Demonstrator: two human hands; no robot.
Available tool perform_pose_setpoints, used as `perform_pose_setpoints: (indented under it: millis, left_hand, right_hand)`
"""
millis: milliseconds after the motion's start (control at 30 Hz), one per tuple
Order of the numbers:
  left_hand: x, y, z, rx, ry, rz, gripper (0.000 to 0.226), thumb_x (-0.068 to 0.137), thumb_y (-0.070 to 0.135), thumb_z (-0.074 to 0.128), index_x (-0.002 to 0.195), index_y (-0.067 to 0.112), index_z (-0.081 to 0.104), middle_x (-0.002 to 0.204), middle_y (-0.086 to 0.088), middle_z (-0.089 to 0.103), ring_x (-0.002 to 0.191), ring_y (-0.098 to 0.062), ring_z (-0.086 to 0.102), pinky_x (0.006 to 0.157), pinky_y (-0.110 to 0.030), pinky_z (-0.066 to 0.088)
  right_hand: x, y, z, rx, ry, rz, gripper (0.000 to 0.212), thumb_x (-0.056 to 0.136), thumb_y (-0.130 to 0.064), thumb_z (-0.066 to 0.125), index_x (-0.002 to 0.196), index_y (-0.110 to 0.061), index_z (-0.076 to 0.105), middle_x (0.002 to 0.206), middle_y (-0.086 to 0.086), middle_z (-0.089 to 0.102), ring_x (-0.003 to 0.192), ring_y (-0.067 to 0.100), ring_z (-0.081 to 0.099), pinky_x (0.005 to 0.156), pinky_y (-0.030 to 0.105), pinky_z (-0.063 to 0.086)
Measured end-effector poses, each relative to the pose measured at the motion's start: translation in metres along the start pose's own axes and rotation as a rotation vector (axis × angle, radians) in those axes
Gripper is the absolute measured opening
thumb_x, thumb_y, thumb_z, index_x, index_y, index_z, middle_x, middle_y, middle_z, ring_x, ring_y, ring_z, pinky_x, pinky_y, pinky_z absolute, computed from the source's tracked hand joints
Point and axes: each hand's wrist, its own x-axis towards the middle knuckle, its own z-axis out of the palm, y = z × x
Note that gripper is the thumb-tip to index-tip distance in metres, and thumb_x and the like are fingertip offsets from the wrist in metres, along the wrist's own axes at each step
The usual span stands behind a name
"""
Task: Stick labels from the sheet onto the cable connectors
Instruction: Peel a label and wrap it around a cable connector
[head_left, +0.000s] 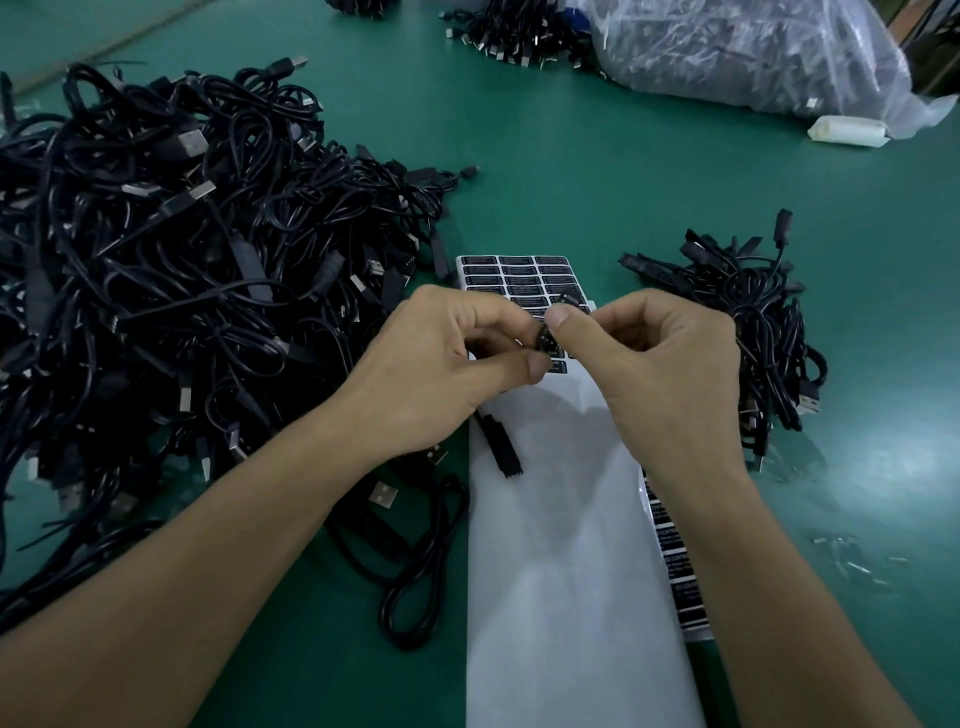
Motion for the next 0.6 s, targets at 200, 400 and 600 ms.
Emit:
perform_pose_setpoints:
  millis: [200, 400, 600]
  left_hand:
    - [-0.0003, 0.0014, 0.0016, 0.010, 0.000, -0.008, 0.006, 0.079, 0.033, 0.076, 0.085, 0.033, 0.078, 0.076, 0.007, 0.075, 0.069, -0.009, 0.065, 0.072, -0.035, 0.054]
    - [-0.0030, 0.0085, 0.0051, 0.034, 0.044, 0.013, 0.025, 0.076, 0.056, 0.068, 0.079, 0.033, 0.075, 0.075, 0.006, 0.074, 0.069, -0.018, 0.067, 0.072, -0.049, 0.057]
    - [-0.0027, 0.0083, 0.0066, 0.050, 0.068, 0.044, 0.020, 0.083, 0.044, 0.068, 0.072, 0.027, 0.069, 0.070, 0.000, 0.071, 0.064, -0.025, 0.063, 0.062, -0.042, 0.054]
  right_hand:
    - [0.0023, 0.0022, 0.0005, 0.127, -0.065, -0.027, 0.015, 0.081, -0.022, 0.082, 0.088, -0.031, 0.072, 0.075, -0.013, 0.074, 0.069, 0.002, 0.068, 0.067, 0.015, 0.050]
    - [0.0000, 0.0002, 0.0018, 0.168, -0.107, -0.099, 0.012, 0.086, -0.018, 0.075, 0.083, -0.030, 0.072, 0.070, -0.012, 0.074, 0.066, 0.006, 0.070, 0.067, 0.021, 0.055]
    - [-0.0017, -0.0039, 0.0016, 0.117, -0.107, -0.144, 0.019, 0.096, -0.019, 0.065, 0.078, -0.021, 0.072, 0.065, -0.008, 0.069, 0.059, 0.004, 0.057, 0.061, 0.020, 0.049]
